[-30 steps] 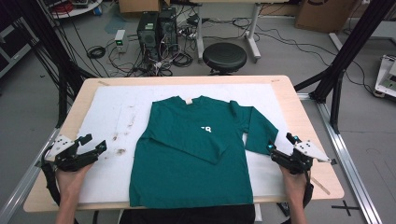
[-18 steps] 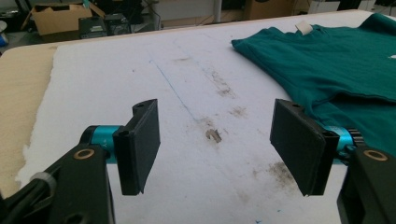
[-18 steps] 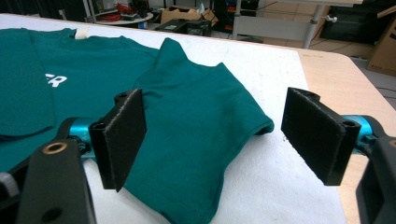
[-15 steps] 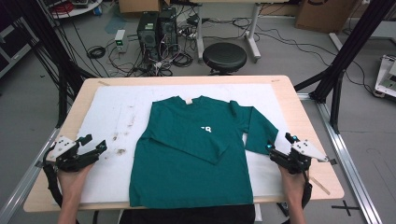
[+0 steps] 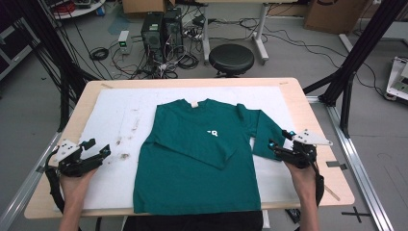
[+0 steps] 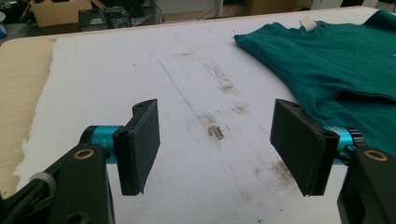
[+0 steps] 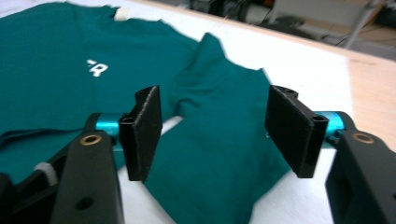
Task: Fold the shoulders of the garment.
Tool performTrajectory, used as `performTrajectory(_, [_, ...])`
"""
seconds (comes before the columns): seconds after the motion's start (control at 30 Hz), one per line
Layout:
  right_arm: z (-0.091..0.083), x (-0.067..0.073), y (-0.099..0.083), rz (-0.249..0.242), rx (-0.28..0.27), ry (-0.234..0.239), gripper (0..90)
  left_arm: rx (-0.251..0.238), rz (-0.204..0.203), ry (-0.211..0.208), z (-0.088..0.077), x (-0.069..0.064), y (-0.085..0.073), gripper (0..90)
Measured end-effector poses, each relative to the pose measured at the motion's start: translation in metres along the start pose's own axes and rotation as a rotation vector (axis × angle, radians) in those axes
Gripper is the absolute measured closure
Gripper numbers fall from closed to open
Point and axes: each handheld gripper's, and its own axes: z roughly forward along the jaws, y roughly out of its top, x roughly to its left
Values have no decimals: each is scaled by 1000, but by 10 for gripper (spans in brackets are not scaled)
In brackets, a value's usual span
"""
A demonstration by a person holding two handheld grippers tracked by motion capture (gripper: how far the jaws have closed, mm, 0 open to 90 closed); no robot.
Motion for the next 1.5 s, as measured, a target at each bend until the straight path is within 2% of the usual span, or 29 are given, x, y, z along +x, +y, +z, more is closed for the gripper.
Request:
performTrajectory(0.03, [1, 2, 1, -8, 14, -19, 415, 0, 4, 0, 0, 0, 0, 331])
performTrajectory(0.07, [5, 6, -1, -12, 28, -64, 466, -1, 5, 0, 0, 0, 0, 330])
performTrajectory(0.13, [10, 5, -6, -5, 66, -6, 488, 1, 6, 0, 0, 0, 0, 331])
performTrajectory(0.17, [13, 5, -9, -9, 97, 13, 496, 1, 3, 0, 0, 0, 0, 332])
performTrajectory(0.2, [13, 5, -9, -9, 97, 13, 496, 2, 1, -1, 0, 0, 0, 332])
performTrajectory(0.23, [19, 4, -14, -32, 172, 50, 505, 3, -1, 0, 0, 0, 0, 334])
performTrajectory(0.27, [19, 4, -14, -32, 172, 50, 505, 3, -2, 0, 0, 0, 0, 334])
performTrajectory(0.3, [22, 4, -18, -66, 234, 35, 511, 6, -1, 1, 1, 0, 0, 335])
performTrajectory(0.37, [25, 2, -22, -65, 256, 77, 499, 9, 4, 4, 1, 0, 0, 335])
performTrajectory(0.4, [25, 2, -22, -65, 256, 77, 499, 9, 4, 4, 1, 0, 0, 335])
performTrajectory(0.43, [27, 2, -24, -67, 269, 118, 468, 11, 3, 5, 1, -1, 0, 336])
performTrajectory(0.53, [29, 2, -25, -75, 277, 132, 430, 17, 5, 5, 2, -1, 1, 344])
performTrajectory(0.67, [35, 0, -28, -59, 314, 141, 407, 21, 15, 8, 2, -2, 1, 351])
performTrajectory(0.73, [35, 0, -28, -65, 317, 142, 416, 22, 15, 10, 2, -2, 1, 351])
performTrajectory(0.83, [35, -1, -28, -64, 315, 134, 484, 21, 13, 10, 2, -2, 1, 351])
performTrajectory(0.87, [35, -1, -28, -68, 314, 130, 525, 21, 14, 9, 2, -2, 1, 351])
performTrajectory(0.9, [35, -1, -28, -80, 310, 133, 632, 21, 13, 10, 2, -2, 1, 351])
performTrajectory(1.0, [36, 2, -27, -97, 307, 133, 705, 22, 12, 9, 2, -2, 1, 351])
performTrajectory(1.03, [36, 3, -27, -91, 301, 128, 785, 22, 11, 10, 3, -2, 1, 351])
performTrajectory(1.07, [36, 3, -27, -91, 301, 128, 785, 22, 12, 10, 3, -2, 1, 351])
performTrajectory(1.13, [37, 3, -27, -84, 295, 107, 854, 23, 14, 11, 3, -2, 1, 351])
performTrajectory(1.27, [36, 1, -27, -45, 292, 94, 867, 28, 12, 10, 3, -2, 1, 351])
performTrajectory(1.37, [34, 2, -23, -5, 266, 110, 868, 32, 15, 10, 3, -2, 1, 351])
performTrajectory(1.4, [32, 7, -16, 2, 238, 124, 868, 32, 16, 10, 3, -2, 1, 351])
performTrajectory(1.43, [32, 7, -16, 2, 238, 124, 868, 32, 14, 10, 3, -2, 1, 351])
performTrajectory(1.5, [29, 17, -3, 16, 197, 157, 868, 32, 13, 9, 3, -1, 1, 351])
